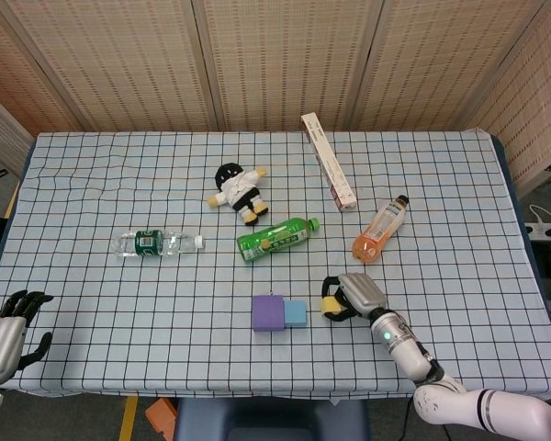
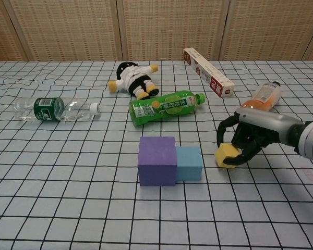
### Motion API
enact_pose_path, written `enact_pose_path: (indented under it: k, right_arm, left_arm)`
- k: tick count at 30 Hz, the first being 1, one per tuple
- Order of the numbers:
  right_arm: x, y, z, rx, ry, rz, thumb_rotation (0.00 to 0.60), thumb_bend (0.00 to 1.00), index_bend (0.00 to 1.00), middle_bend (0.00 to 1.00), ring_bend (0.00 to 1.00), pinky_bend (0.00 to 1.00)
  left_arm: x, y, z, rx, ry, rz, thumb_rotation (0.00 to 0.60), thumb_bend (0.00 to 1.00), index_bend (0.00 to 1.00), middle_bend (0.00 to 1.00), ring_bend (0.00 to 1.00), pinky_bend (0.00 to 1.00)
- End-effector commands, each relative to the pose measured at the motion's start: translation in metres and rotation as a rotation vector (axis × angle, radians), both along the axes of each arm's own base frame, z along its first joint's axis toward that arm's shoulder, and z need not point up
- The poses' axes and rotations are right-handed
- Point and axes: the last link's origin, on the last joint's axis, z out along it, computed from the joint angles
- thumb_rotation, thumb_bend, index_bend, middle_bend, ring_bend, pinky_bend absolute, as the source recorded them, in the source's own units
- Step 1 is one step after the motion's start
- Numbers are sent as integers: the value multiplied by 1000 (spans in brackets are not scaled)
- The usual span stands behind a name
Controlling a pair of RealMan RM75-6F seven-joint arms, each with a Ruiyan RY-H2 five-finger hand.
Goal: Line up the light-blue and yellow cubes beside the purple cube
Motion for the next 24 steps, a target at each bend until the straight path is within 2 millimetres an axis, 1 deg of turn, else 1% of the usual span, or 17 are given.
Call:
enact_pose_path:
  k: [1, 13, 24]
  right_arm:
    - [2, 1, 0, 3, -4, 3, 600, 133, 605, 940, 842, 1000]
    - [4, 3, -4, 20, -8, -1, 600, 133, 605, 940, 842, 1000]
    - [9, 4, -14, 41, -16, -2, 600, 133, 606, 940, 842, 1000]
  left_arm:
    - [0, 0, 0, -1, -1, -1, 600, 423, 231, 177, 97, 410]
    - [-3, 1, 1, 8, 3, 14, 600, 423, 230, 178, 96, 411]
    - [-3, 1, 1, 9, 4, 8, 600, 422, 230, 178, 96, 411]
